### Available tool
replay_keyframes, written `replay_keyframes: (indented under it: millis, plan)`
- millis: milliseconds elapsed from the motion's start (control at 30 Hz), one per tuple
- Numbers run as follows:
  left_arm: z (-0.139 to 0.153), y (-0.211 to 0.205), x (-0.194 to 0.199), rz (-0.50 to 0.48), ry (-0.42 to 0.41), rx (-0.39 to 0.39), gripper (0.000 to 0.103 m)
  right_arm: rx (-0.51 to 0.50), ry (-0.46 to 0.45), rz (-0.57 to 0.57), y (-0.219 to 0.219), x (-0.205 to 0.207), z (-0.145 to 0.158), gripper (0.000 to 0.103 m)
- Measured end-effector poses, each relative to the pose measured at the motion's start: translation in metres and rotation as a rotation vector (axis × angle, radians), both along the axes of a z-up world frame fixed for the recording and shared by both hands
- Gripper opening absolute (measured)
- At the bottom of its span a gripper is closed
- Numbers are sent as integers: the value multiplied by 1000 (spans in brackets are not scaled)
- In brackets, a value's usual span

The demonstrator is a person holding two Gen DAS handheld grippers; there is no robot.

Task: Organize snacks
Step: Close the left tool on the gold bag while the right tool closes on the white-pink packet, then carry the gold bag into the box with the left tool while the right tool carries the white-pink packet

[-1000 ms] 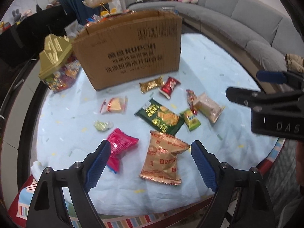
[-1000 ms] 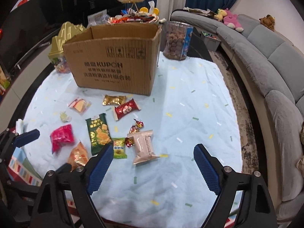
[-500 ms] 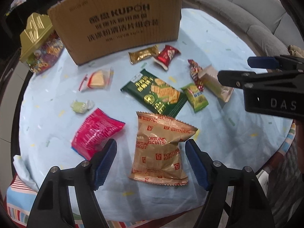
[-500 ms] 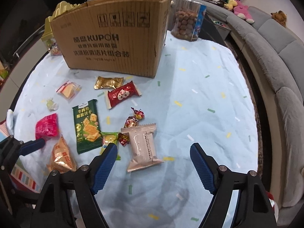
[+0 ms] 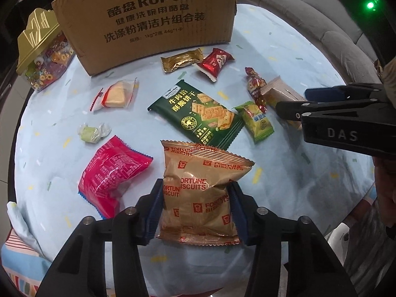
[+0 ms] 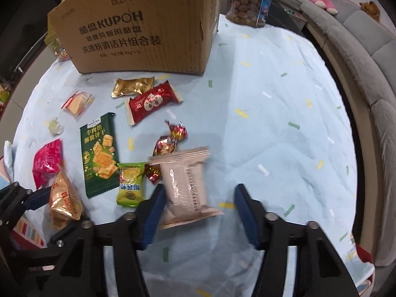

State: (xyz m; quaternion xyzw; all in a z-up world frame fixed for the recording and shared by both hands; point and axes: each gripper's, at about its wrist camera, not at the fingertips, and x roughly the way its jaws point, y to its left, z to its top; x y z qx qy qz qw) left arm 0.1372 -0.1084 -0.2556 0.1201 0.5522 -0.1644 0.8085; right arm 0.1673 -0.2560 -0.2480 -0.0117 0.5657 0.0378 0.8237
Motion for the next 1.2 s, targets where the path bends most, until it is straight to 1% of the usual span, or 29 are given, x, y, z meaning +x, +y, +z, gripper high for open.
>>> replay_keyframes:
  millis: [67,167,267,433,500,700,833,933,1200]
  plan:
    - [1,-1,-2,-4,-4,-1,42,16,12,-1,-2,-1,-2,44]
    - [7,0,-3,1,-21,-12,42,29,13,3,-2,-2,-2,34]
    - [18,1,-7,2,-49,-10,41,51,5,-7,-4,-6,5,34]
    - [28,3,-11,1,-67,-10,41,58,-17,-14,-2,-14,20,34]
    - [37,5,-11,8,-80,-9,41,55,-27,-12,-1,-17,26,34]
    - [57,11,-5,49,-106,-27,41,53,-52,-18,2,-26,44,34]
    - [77,19,-2,71,-128,-31,41,53,-69,-30,5,-31,62,34]
    - [90,24,1,84,-136,-40,41,48,-82,-31,7,-34,73,34]
    - [113,31,10,111,-135,-52,41,42,-107,-41,12,-33,104,34]
